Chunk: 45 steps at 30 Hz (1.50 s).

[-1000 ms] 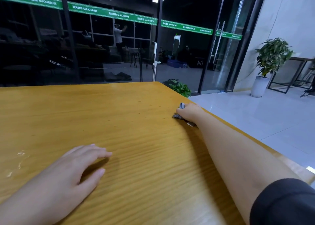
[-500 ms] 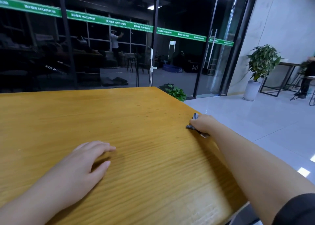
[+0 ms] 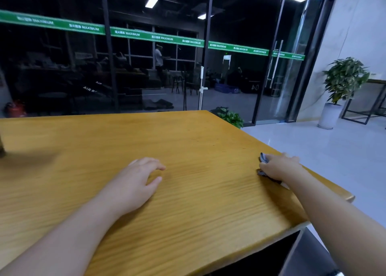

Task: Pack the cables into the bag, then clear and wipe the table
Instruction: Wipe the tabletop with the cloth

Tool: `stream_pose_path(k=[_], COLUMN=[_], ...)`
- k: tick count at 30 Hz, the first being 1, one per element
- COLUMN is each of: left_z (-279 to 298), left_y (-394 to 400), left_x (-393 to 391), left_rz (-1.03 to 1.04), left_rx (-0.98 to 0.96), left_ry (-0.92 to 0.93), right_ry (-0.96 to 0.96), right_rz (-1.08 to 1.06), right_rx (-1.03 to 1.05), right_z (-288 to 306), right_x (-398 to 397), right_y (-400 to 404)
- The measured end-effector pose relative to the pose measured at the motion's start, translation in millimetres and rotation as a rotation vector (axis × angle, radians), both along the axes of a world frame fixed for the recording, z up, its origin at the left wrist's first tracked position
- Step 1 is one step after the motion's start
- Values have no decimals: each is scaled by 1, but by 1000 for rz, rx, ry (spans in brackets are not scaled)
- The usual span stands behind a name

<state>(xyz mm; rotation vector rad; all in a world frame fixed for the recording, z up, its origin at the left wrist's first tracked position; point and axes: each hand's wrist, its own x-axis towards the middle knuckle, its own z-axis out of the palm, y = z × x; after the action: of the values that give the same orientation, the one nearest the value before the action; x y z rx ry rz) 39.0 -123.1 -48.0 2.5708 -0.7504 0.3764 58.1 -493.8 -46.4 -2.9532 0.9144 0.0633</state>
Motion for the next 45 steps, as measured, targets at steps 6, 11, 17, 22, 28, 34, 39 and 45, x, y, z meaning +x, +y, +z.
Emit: stream_pose_path(k=[6, 11, 17, 22, 28, 34, 39, 45], left_z=[-1, -4, -5, -4, -3, -6, -8, -5], left_y=[0, 1, 1, -2, -13, -22, -24, -26], left_x=[-1, 2, 4, 0, -9, -12, -11, -12], left_rz=[1, 3, -11, -50, -159, -217, -231, -238], left_rx=[12, 12, -10, 2, 13, 72, 124, 160], left_ry=[2, 25, 55, 19, -16, -48, -20, 3], right_ry=[76, -27, -386, -488, -284, -175, -93, -135], right_rz=[14, -144, -94, 17, 56, 212, 304, 253], right_rx=[-55, 104, 452, 596, 442, 115, 165, 204], right_z=[10, 23, 17, 20, 24, 5, 5, 9], right_x=[-23, -25, -27, -33, -36, -24, 5, 31], right_y=[7, 16, 16, 24, 22, 31, 41, 32])
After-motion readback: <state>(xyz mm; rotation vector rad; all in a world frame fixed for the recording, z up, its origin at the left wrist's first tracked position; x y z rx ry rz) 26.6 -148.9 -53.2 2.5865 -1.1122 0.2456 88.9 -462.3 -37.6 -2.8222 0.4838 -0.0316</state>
